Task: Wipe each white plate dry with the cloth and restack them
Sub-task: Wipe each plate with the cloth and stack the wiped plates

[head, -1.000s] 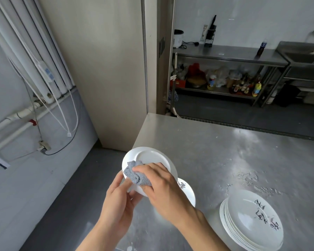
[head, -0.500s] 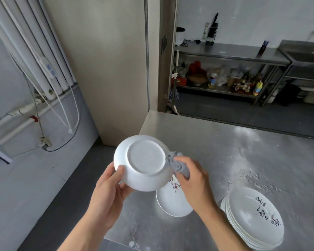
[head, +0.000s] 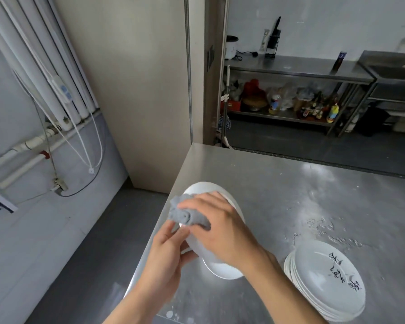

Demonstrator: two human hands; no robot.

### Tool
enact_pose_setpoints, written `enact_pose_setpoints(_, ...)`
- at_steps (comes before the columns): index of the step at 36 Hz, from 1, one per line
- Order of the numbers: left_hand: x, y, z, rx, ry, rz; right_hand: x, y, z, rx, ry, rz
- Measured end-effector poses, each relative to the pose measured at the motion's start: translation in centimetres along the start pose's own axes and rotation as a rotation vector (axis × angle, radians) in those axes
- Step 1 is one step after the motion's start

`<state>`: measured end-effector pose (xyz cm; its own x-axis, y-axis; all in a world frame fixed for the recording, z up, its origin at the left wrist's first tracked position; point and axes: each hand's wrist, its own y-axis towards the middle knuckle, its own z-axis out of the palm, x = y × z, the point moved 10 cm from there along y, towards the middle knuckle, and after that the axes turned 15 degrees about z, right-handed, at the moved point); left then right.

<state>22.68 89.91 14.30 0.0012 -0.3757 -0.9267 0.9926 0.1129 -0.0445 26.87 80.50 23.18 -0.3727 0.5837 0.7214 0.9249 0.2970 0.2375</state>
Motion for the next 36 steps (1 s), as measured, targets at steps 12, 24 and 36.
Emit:
enact_pose_setpoints(12,1.0,0.6,-1.9,-0.086,-0.127,-0.040,-1.3,-2.1,1.3,0.011,-0.019,-0.019)
enact_pose_setpoints(24,0.8,0.9,-4.7,-0.226,-0.136,-0.044,-8.4,-3.8,-0.2,-0.147,0.045,0.144)
enact_pose_setpoints(36,0.3,0.8,-3.6,-0.216,-0.128,-0.050,-11.3,-3.8,-2.1,-0.115,0.053,0.303)
